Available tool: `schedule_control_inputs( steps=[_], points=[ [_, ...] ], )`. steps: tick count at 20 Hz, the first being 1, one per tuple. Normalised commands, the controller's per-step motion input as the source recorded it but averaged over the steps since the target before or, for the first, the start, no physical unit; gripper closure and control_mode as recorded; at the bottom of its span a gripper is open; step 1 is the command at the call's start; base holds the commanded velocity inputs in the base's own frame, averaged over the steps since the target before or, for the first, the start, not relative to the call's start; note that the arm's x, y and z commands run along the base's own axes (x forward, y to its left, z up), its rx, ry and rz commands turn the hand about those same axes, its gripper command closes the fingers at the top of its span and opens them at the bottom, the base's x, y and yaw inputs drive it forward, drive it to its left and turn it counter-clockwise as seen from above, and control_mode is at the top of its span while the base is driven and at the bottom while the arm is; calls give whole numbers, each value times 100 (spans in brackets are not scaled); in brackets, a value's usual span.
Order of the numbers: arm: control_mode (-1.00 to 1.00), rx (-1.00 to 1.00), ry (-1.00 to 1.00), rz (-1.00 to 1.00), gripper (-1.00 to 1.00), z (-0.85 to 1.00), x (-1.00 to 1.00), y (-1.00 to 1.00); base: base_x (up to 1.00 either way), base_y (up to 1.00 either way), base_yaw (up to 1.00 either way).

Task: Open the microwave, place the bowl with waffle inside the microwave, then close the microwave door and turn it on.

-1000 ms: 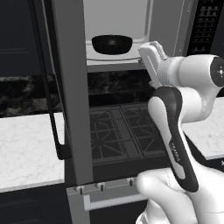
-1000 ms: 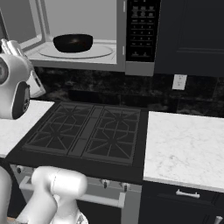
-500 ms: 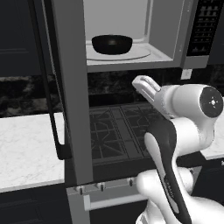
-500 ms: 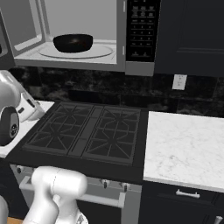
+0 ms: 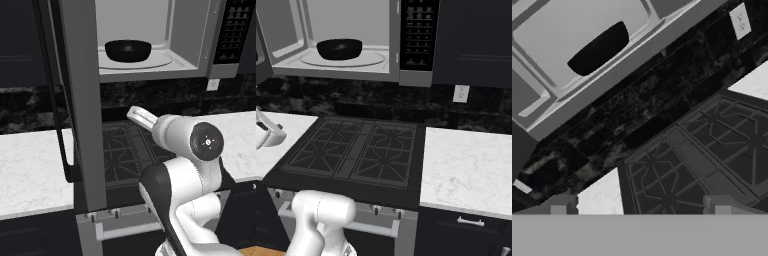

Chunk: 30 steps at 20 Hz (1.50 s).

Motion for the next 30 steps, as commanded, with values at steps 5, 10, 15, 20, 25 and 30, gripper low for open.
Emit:
schedule_control_inputs(
  steps=[5,10,15,20,25,30],
  points=[
    [-100,-14,-9,0,-100,-24,-1,50,0,0,0],
    [-100,-4,-10,0,-100,-21,15,7,0,0,0],
    [-100,0,-6,0,-100,-20,33,-23,0,0,0],
    [-100,-7,-9,0,-100,-51,38,1,0,0,0],
    [-100,-15,-9,-4,-100,-44,25,27,0,0,0],
    [-100,-12,-5,-5,-100,-36,18,17,0,0,0]
  ],
)
